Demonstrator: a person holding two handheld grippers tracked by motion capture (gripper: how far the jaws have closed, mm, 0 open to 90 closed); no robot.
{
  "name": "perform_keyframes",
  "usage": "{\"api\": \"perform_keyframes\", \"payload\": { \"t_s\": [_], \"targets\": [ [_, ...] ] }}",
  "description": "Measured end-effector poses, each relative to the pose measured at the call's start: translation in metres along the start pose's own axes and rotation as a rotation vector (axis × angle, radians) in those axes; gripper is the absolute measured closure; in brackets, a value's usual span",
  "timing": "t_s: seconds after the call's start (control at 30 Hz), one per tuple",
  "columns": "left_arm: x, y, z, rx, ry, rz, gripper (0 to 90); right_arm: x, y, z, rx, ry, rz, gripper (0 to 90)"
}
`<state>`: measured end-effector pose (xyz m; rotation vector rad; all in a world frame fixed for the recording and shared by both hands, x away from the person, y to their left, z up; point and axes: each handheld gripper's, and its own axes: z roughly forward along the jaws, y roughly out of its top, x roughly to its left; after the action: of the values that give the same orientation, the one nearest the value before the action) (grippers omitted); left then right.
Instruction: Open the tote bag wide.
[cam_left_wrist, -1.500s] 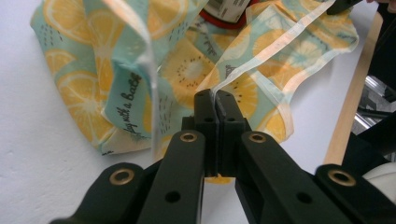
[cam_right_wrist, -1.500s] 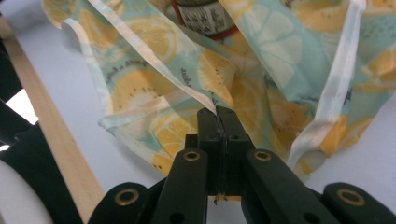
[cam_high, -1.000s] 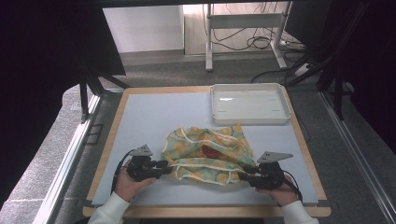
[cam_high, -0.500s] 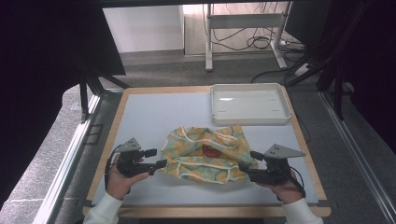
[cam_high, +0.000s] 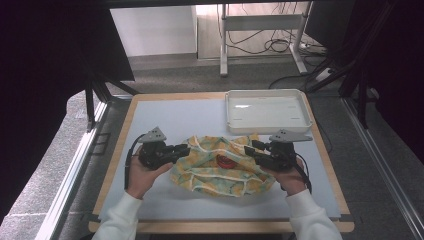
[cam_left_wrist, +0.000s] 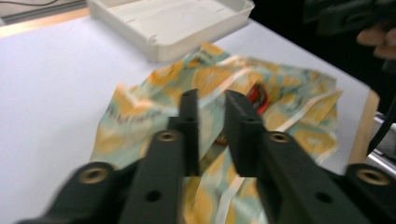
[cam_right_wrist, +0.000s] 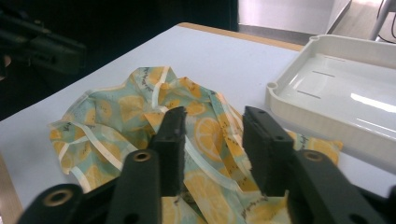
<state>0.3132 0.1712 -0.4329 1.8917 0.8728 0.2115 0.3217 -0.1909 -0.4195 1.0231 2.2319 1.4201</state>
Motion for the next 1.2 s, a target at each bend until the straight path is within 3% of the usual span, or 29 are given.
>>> {"api": "perform_keyframes", "payload": {
  "t_s": [0.07, 0.17, 0.27, 0.37, 0.6, 0.93, 1.2],
  "targets": [
    [-0.001, 0.005, 0.007, 0.004, -0.021, 0.004, 84.6, 0.001, 0.001, 0.004, 0.008, 0.008, -0.010, 65.8],
    [-0.003, 0.000, 0.015, 0.040, -0.033, 0.015, 88.3, 0.004, -0.003, 0.006, 0.034, 0.020, -0.036, 73.3],
    [-0.001, -0.008, 0.018, 0.053, -0.039, -0.013, 90.0, 0.004, -0.008, 0.006, 0.054, 0.040, -0.039, 80.8],
    [-0.001, -0.013, 0.017, 0.061, -0.040, -0.017, 90.0, 0.003, -0.013, 0.006, 0.068, 0.051, -0.029, 86.0],
    [-0.003, -0.015, 0.016, 0.071, -0.049, -0.005, 90.0, 0.006, -0.019, 0.001, 0.083, 0.073, -0.038, 88.8],
    [-0.009, -0.028, 0.037, 0.147, -0.076, 0.003, 90.0, 0.008, -0.028, 0.008, 0.131, 0.089, -0.061, 88.9],
    [-0.010, -0.032, 0.043, 0.173, -0.083, 0.007, 90.0, 0.011, -0.036, 0.015, 0.181, 0.103, -0.084, 88.9]
  ]
}}
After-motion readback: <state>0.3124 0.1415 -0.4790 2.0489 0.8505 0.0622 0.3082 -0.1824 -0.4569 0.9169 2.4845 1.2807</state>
